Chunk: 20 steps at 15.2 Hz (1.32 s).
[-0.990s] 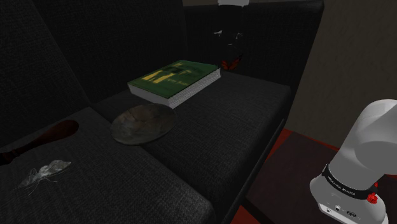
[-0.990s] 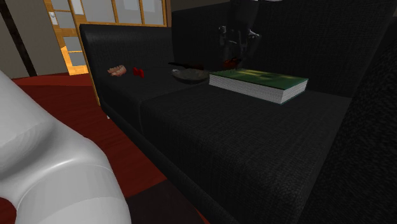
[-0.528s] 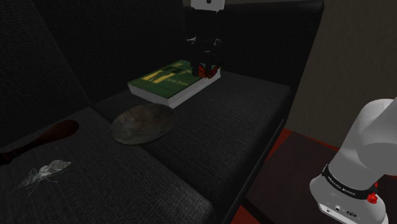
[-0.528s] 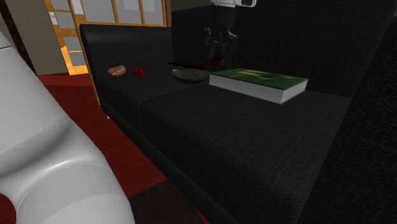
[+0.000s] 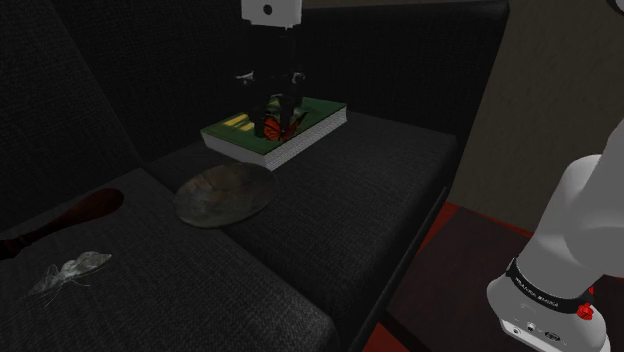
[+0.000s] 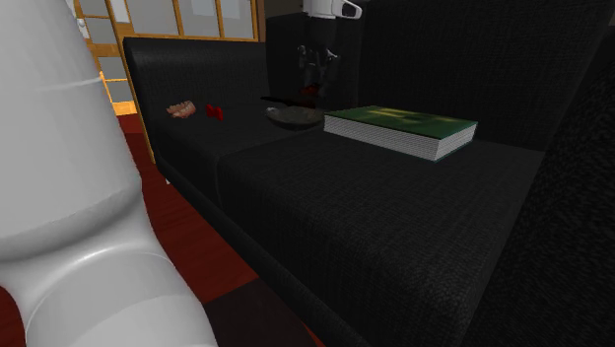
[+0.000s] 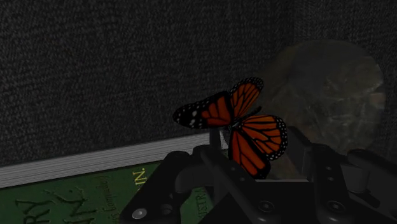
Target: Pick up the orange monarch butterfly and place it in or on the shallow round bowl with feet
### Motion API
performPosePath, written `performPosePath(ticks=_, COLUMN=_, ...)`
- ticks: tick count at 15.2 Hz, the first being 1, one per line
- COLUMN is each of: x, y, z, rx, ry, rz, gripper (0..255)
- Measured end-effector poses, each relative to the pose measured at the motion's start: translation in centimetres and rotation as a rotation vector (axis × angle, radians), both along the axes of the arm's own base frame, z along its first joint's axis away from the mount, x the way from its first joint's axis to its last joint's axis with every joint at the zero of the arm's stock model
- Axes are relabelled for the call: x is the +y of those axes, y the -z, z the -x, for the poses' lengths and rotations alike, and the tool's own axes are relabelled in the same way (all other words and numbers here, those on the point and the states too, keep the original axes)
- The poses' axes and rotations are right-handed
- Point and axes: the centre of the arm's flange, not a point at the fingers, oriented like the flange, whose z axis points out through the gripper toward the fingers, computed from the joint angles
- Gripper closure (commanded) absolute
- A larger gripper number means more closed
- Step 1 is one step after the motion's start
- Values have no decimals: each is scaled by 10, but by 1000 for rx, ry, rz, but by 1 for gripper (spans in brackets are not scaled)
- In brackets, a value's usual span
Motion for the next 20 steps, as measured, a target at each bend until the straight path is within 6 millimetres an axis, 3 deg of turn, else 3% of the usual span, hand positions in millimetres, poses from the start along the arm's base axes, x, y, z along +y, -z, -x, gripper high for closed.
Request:
performPosePath(ticks=9, x=117, y=5, z=-21, rx=0, ry=0, rz=-1, gripper=255)
performPosePath(ticks=12, x=127, y=13, z=-22, rx=0, ry=1, rz=-1, gripper=255)
performPosePath(ticks=20, x=128, y=54, z=-20, rx=0, ry=2, rz=-1, gripper=255)
